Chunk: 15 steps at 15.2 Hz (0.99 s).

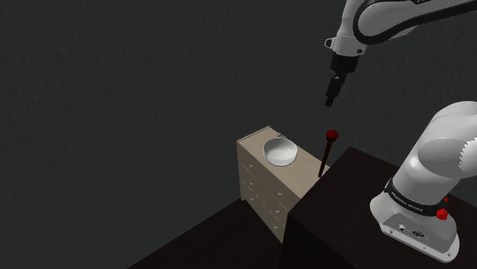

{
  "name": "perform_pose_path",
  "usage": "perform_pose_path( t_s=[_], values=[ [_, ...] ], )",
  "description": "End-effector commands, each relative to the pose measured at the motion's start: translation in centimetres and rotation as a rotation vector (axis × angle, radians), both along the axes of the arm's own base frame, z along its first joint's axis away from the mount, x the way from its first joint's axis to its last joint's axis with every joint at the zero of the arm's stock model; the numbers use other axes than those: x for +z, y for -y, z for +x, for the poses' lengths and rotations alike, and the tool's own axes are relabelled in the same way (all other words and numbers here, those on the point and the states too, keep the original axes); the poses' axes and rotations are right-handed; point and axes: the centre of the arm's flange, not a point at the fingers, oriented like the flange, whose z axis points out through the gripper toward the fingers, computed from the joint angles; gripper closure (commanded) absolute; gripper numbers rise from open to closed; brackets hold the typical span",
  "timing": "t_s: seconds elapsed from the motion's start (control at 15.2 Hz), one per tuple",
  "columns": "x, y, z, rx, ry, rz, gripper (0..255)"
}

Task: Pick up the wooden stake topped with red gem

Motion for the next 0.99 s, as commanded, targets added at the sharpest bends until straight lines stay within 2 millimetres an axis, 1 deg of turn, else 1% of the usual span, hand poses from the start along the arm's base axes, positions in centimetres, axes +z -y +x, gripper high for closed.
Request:
perform_pose_path(
  t_s=[0.0,0.4,0.79,0.92],
  values=[
    [-2.4,1.0,-0.2,0.038,-0.008,-0.021,0],
    [-9.3,4.0,-0.3,0.14,-0.035,-0.082,0],
    [-15.9,7.5,-0.1,0.243,-0.062,-0.144,0],
    [-17.0,7.8,-0.1,0.252,-0.065,-0.149,0]
  ],
)
